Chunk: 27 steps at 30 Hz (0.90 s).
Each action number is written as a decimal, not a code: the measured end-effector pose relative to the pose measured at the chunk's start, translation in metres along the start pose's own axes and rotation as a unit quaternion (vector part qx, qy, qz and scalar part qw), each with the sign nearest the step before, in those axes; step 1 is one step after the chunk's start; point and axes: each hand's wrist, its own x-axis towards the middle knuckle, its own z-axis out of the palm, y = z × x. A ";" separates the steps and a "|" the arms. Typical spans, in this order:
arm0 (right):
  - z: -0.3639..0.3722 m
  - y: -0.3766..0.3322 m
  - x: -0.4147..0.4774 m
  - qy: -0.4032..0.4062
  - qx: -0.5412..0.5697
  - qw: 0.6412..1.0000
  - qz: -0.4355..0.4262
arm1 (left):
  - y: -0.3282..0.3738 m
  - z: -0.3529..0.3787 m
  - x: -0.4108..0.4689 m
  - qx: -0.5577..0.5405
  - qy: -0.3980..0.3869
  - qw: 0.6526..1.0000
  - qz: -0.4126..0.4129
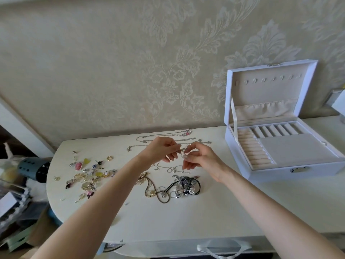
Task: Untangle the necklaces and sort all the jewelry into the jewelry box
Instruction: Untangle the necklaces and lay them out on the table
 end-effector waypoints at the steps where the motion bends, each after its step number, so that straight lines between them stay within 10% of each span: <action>1: 0.000 0.000 0.000 0.007 0.007 1.000 -0.007 | -0.001 -0.001 -0.001 -0.034 -0.006 0.999 -0.013; 27: -0.005 0.008 0.000 0.081 0.015 0.996 -0.023 | -0.014 -0.001 -0.004 -0.311 -0.007 0.947 -0.080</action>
